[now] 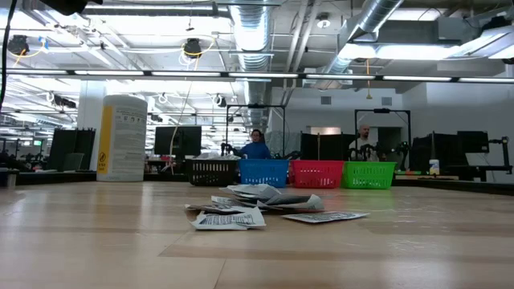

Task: Pick & Place First Aid Supplies
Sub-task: Put the blue alcohol pad in the green bin

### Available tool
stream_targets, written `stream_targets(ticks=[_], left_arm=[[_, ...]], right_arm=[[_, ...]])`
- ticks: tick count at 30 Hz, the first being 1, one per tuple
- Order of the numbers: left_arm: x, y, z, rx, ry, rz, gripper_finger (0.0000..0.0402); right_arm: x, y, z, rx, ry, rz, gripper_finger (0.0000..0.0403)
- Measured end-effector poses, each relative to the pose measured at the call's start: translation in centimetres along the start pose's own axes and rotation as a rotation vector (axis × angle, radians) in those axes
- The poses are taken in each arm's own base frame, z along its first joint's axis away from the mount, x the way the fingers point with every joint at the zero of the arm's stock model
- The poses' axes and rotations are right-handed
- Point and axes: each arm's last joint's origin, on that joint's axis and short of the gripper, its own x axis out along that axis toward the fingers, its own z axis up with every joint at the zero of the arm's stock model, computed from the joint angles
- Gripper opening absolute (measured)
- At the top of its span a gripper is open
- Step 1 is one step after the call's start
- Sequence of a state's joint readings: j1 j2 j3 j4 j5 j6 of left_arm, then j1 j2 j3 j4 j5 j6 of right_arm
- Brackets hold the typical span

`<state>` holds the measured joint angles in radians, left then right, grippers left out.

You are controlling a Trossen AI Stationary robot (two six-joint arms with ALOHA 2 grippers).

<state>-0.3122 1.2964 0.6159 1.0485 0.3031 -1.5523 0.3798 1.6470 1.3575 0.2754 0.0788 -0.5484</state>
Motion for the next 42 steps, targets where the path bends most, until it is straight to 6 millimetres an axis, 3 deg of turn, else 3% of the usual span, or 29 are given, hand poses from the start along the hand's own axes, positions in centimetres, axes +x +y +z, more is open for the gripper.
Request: stream_targets(ticks=[11,23,29,34,42], left_arm=[[0.0,0.0,0.1,0.121,-0.048,0.004,0.002],[0.0,-0.6,0.0,0.389,-0.058,-0.054,0.011],[-0.6,-2.6,0.0,0.686,-0.097,-0.115,0.0142],[-1.6,-4.9,-0.2,0.966,-0.176,-0.141,0.0145],[-3.5,-6.7,-0.2,1.296,-0.273,0.09,0.0145]], right_arm=[[0.0,0.2,0.0,0.0,0.002,0.008,0.0001],[-0.4,0.0,0.4,-0.001,0.006,0.01,0.0],[-2.3,-0.7,2.1,0.01,0.008,-0.001,0.0],[-4.5,-1.5,3.2,0.129,0.053,0.026,0.0],[-8.5,-2.9,3.9,0.344,0.202,-0.026,0.0]])
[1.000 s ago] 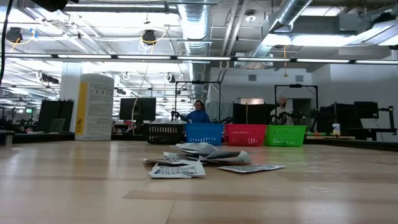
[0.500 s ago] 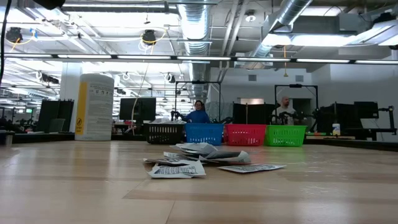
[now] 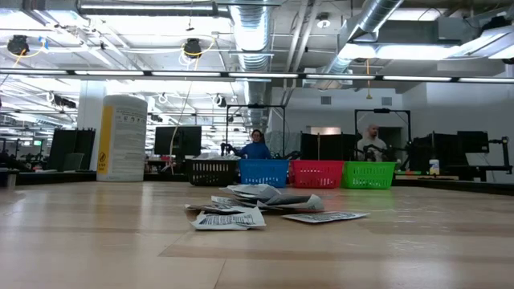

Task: Pick & Place First Aid Supplies
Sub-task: Put the blue alcohol pad in the green bin

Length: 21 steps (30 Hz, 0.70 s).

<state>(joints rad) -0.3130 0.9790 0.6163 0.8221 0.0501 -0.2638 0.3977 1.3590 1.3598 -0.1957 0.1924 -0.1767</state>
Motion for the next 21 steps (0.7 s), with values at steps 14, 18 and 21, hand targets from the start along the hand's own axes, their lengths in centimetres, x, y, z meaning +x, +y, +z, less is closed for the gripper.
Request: stream_targets(ticks=[14,18,21], left_arm=[[-1.8,0.6,0.8,0.175,0.088,0.314,0.0145],[-1.8,0.6,0.6,0.177,0.105,0.318,0.0145],[-1.8,0.6,0.6,0.197,0.109,0.317,0.0145]], right_arm=[[-3.6,-0.8,-2.6,0.189,0.349,-0.042,0.0],[-4.6,-1.3,-3.5,0.205,0.347,-0.057,0.0],[-5.9,-2.1,-5.6,0.272,0.32,-0.081,0.0]])
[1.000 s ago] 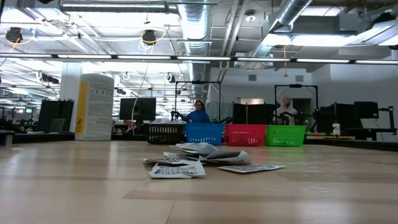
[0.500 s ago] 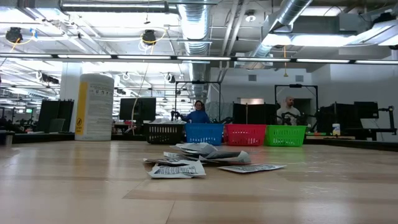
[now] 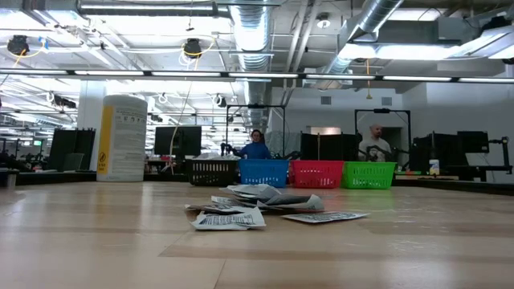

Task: Pick & Place First Aid Supplies
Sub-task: Put the blue alcohol pad in the green bin

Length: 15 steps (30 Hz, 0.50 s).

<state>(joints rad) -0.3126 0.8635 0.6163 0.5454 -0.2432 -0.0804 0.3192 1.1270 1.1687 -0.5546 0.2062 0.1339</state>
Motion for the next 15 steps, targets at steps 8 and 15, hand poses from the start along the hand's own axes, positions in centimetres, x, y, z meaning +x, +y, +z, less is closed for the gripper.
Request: stream_targets(ticks=[8,15], left_arm=[[0.1,1.0,0.0,0.141,0.003,0.141,0.0145],[0.2,5.1,0.0,0.212,0.053,0.291,0.0145]], right_arm=[[-1.1,-3.7,-6.5,0.202,-0.282,-0.051,0.0],[-0.6,-6.3,-9.9,0.349,-0.348,-0.138,0.0]])
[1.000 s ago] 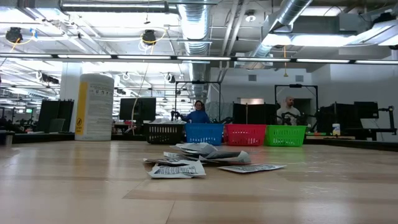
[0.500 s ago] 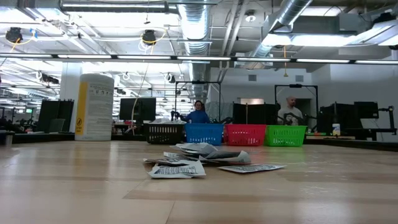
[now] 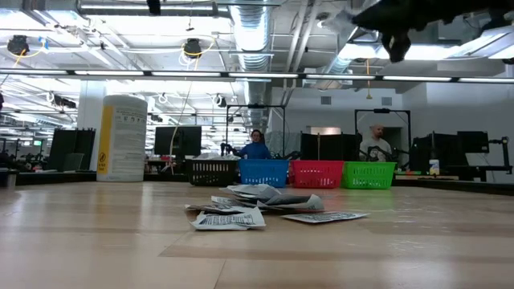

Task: Pick & Place First Aid Supplies
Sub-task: Put the blue alcohol pad in the green bin

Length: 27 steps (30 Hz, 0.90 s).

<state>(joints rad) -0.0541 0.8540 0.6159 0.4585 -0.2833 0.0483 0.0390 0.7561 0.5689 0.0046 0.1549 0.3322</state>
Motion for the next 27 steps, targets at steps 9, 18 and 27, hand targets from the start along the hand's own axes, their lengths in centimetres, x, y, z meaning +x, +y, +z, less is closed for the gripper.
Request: stream_targets(ticks=[9,18,27], left_arm=[[0.5,6.0,-1.2,0.034,0.113,-0.099,0.0145],[-0.2,9.4,-1.0,0.057,0.123,-0.075,0.0145],[-0.6,10.6,-1.4,0.073,0.167,-0.01,0.0145]], right_arm=[[2.0,-1.6,0.1,0.261,-0.111,-0.051,0.0],[4.6,-3.2,-0.5,0.407,-0.099,-0.058,0.0],[4.6,-6.9,0.3,0.461,-0.013,0.081,0.0]])
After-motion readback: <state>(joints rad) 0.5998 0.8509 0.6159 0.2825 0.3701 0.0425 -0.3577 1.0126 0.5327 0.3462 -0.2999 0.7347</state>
